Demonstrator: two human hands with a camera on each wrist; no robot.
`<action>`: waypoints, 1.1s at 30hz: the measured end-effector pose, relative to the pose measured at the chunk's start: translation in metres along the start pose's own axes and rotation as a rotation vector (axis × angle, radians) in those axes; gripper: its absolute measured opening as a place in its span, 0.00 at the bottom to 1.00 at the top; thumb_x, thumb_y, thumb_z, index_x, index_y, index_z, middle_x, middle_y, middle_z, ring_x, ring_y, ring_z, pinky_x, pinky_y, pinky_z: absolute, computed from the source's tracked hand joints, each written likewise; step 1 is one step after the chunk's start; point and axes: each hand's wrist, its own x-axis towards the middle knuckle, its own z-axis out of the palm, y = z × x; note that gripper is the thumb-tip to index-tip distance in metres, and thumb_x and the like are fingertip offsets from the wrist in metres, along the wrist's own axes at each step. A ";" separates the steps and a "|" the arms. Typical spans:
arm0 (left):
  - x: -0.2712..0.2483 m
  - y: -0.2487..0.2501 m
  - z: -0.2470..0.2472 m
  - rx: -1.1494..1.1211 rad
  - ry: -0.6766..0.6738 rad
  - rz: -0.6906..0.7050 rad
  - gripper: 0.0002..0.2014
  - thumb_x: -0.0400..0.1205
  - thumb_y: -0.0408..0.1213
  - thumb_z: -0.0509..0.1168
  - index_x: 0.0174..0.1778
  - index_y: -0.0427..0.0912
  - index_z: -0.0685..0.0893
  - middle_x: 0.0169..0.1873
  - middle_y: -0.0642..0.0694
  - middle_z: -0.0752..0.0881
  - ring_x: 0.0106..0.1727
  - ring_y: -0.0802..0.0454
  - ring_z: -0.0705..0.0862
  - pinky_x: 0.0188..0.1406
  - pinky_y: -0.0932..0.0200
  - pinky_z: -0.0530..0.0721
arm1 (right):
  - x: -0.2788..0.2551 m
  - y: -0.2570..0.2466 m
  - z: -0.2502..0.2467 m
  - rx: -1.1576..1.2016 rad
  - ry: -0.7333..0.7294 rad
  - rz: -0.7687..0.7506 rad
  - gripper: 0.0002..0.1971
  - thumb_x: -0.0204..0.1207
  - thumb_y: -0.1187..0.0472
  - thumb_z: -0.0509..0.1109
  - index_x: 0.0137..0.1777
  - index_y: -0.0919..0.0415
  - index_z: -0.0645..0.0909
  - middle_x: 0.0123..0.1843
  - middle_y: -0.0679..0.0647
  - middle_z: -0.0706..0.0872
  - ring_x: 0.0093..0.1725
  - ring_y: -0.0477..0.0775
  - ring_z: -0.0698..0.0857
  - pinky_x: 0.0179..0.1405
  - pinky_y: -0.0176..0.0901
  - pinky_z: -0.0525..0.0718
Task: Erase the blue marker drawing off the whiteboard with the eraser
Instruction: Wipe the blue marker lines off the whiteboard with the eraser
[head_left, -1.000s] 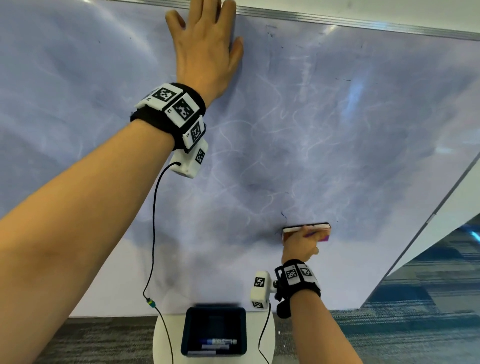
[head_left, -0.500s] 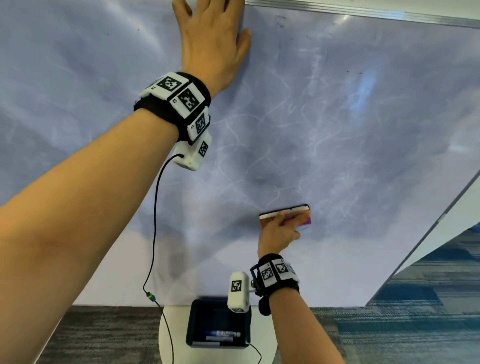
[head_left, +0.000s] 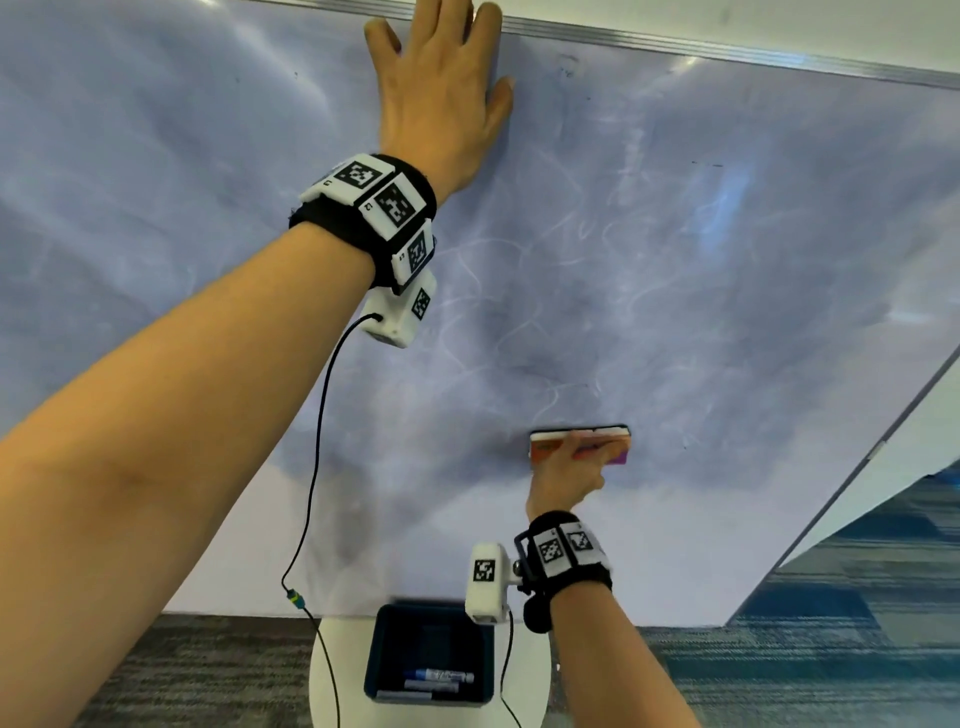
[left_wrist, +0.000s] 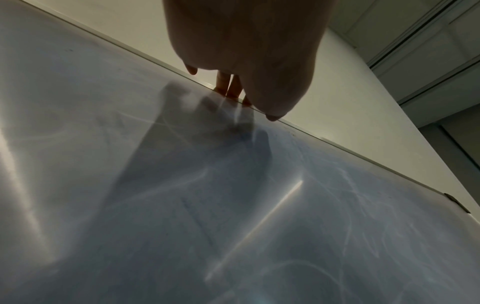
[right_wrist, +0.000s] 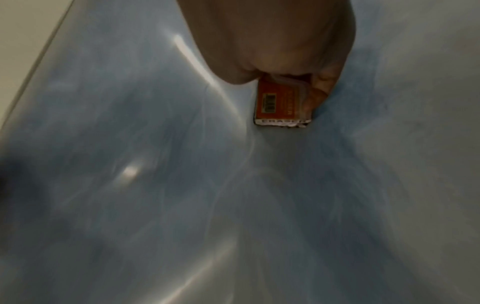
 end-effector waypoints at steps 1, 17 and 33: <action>0.000 -0.001 0.000 0.000 0.001 0.002 0.24 0.81 0.49 0.48 0.70 0.44 0.71 0.66 0.43 0.74 0.68 0.42 0.71 0.62 0.41 0.66 | 0.005 -0.007 -0.001 0.006 0.013 0.011 0.31 0.86 0.52 0.55 0.84 0.47 0.45 0.67 0.76 0.71 0.54 0.75 0.81 0.49 0.49 0.77; 0.002 0.001 0.002 -0.030 0.033 0.012 0.23 0.81 0.49 0.51 0.69 0.42 0.71 0.67 0.41 0.73 0.65 0.41 0.72 0.58 0.41 0.67 | 0.025 -0.035 -0.023 -0.272 0.084 -0.489 0.33 0.82 0.52 0.60 0.84 0.53 0.53 0.57 0.71 0.72 0.46 0.72 0.80 0.49 0.53 0.77; 0.002 -0.001 0.003 -0.039 0.039 0.015 0.22 0.81 0.48 0.51 0.68 0.42 0.71 0.63 0.41 0.74 0.63 0.41 0.72 0.58 0.39 0.67 | 0.099 -0.112 -0.061 -0.466 0.295 -0.768 0.30 0.83 0.50 0.55 0.84 0.52 0.52 0.54 0.74 0.75 0.46 0.77 0.78 0.47 0.63 0.76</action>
